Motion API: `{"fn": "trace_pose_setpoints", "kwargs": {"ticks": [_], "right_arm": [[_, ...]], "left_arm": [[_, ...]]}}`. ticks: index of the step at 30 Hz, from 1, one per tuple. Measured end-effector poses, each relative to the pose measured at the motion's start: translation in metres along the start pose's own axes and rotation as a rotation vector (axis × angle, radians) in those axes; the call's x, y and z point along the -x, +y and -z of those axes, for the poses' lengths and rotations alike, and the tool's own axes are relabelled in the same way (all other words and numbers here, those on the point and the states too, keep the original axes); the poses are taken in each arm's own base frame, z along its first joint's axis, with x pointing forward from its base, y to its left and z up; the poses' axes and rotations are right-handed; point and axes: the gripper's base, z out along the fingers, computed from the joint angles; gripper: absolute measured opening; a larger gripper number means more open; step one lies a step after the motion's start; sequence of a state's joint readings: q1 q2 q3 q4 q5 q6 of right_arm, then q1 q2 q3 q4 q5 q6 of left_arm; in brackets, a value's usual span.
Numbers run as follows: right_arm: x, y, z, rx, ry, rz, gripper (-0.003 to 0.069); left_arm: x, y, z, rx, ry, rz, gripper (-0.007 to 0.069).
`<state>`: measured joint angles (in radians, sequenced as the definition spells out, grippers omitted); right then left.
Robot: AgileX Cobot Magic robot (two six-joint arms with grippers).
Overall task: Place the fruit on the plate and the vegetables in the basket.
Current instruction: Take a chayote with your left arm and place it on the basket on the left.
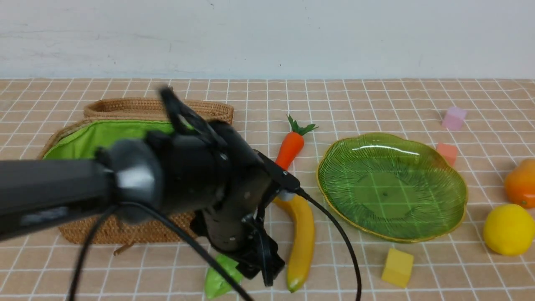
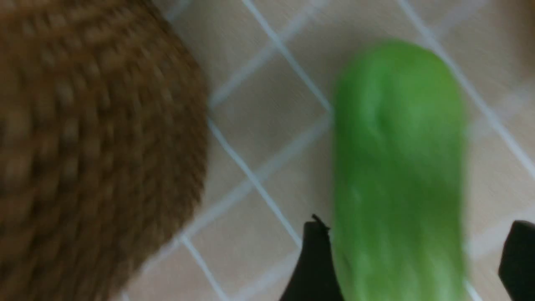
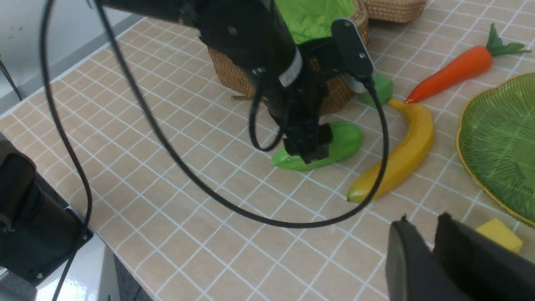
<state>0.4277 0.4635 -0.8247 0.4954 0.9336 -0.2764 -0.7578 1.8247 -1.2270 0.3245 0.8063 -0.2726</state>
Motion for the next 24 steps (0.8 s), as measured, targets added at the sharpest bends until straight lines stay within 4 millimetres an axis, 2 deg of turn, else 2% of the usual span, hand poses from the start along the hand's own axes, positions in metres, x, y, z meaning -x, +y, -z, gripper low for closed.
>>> {"fn": "trace_pose_setpoints", "kwargs": {"ticks": [3,5,9,11,12,13,14,16,18,20,21,22,23,24], "right_arm": [[0.0,0.0,0.0,0.004,-0.001,-0.003,0.0123],[0.0,0.001,0.0,0.011,-0.002,-0.008,0.0123],[0.0,0.001,0.0,0.014,-0.001,-0.011,0.0123],[0.0,0.001,0.0,0.014,-0.001,-0.011,0.0123],[0.0,0.001,0.0,0.014,-0.003,-0.011,0.0123],[0.0,0.001,0.0,0.013,-0.005,-0.011,0.0123],[0.001,0.001,0.0,0.013,-0.006,-0.011,0.0123],[0.003,0.0,0.0,0.005,-0.036,-0.006,0.0125],[0.007,-0.001,0.0,-0.01,-0.078,0.013,0.0127],[0.015,-0.004,0.001,-0.044,-0.164,0.045,0.0129],[0.019,-0.005,0.002,-0.062,-0.206,0.058,0.013],[0.019,-0.005,0.002,-0.066,-0.214,0.06,0.013],[0.025,-0.007,0.004,-0.087,-0.273,0.071,0.013],[0.029,-0.008,0.005,-0.104,-0.319,0.076,0.0132]], "left_arm": [[0.001,-0.004,-0.019,0.011,0.012,0.039,0.052],[0.0,-0.006,-0.028,0.008,0.033,0.051,0.0437],[0.001,-0.007,-0.027,0.0,0.033,0.061,0.0426],[0.002,-0.004,-0.019,0.005,0.042,0.058,0.0426],[0.002,-0.003,-0.011,0.009,0.045,0.057,0.0426],[0.002,-0.001,0.005,0.017,0.042,0.044,0.0426],[0.003,0.0,0.008,0.019,0.039,0.04,0.0426],[0.003,0.009,0.056,0.051,-0.03,-0.047,0.0426],[0.001,0.02,0.094,0.088,-0.133,-0.155,0.0426],[-0.002,0.044,0.13,0.151,-0.272,-0.253,0.0426],[-0.003,0.057,0.14,0.183,-0.319,-0.3,0.0426],[-0.003,0.059,0.142,0.19,-0.327,-0.306,0.0426],[-0.005,0.083,0.149,0.243,-0.361,-0.347,0.0426],[-0.008,0.11,0.146,0.296,-0.348,-0.397,0.0426]]}}
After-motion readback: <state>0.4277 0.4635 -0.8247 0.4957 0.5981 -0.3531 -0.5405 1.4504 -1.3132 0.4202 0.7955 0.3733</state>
